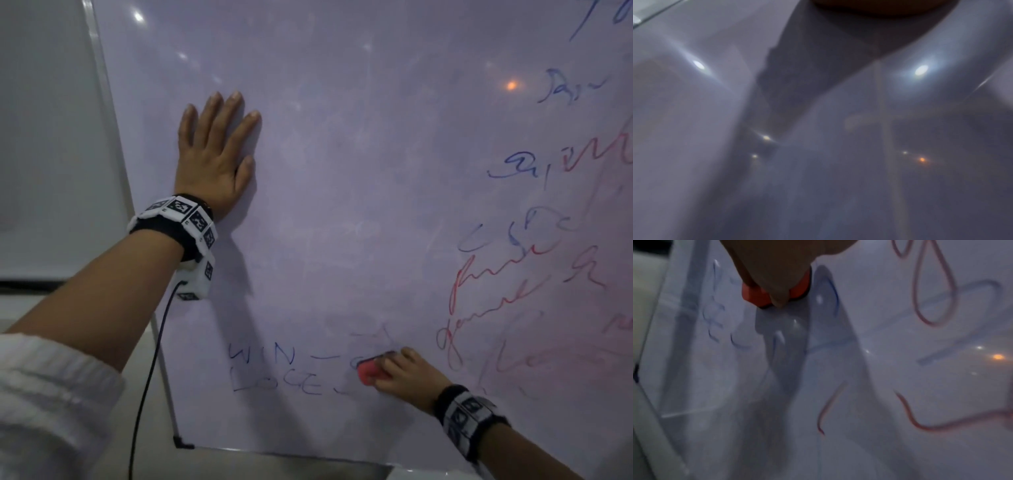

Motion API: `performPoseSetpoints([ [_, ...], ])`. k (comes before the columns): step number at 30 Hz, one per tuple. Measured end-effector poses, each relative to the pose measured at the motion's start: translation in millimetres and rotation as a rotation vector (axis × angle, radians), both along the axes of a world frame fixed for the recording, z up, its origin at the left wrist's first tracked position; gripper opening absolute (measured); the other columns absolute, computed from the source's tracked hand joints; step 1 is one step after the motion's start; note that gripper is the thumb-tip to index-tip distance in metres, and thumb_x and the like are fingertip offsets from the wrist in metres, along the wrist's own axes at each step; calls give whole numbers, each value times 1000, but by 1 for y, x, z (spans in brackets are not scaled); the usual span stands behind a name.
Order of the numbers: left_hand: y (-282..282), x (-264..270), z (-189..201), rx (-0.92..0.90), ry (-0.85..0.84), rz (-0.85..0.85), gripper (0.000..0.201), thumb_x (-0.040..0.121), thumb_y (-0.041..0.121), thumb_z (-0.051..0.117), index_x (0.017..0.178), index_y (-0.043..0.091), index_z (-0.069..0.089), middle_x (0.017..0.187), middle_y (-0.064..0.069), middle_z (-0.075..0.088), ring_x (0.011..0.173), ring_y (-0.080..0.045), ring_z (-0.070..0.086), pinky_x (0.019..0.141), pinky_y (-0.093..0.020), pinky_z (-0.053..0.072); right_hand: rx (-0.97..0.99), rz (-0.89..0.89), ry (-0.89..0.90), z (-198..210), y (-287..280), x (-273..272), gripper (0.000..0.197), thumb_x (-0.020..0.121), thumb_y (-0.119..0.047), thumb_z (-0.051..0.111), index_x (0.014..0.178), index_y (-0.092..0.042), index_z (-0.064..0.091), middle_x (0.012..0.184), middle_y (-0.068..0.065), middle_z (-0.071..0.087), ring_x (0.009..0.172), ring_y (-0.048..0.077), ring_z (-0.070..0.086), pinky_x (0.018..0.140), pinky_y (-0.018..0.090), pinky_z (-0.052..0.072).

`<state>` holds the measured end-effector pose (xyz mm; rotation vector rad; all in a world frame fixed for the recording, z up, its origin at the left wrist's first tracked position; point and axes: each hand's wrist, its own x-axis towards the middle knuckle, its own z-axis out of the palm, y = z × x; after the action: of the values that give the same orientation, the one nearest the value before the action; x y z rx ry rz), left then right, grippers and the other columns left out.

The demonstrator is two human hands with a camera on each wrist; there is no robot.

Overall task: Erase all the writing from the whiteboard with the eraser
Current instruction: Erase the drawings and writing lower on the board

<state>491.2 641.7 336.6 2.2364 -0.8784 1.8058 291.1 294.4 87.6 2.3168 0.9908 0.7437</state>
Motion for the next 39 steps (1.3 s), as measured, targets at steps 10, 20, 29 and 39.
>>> performPoseSetpoints([
  [10,1,3,-2,0,-24,9,52,99,34,26,148,19,23,151,-15,29,144,-5,-11,117,-35,-8,998,-241,-543,171,24,44,26,85,-33,60,110,-25,58,96,18,62,79,26,47,71,38,34],
  [20,0,2,-2,26,-25,14,51,99,34,24,147,17,25,150,-17,30,146,-14,-2,117,-34,-9,129,193,-57,-1,59,42,24,84,-13,46,100,-30,52,92,0,53,72,19,56,72,32,33],
  [29,21,0,-14,92,20,13,52,100,34,23,149,17,20,152,-17,25,146,-17,-2,117,-33,-8,1035,-138,-702,201,110,82,35,83,-29,61,116,-32,52,105,7,44,87,25,37,75,37,28],
  [39,69,19,-63,152,-53,-6,55,100,39,21,151,26,6,159,7,-10,146,-14,-6,118,-38,-1,22,198,161,-67,165,68,11,75,-25,68,80,-32,60,83,-9,56,72,14,44,78,29,34],
])
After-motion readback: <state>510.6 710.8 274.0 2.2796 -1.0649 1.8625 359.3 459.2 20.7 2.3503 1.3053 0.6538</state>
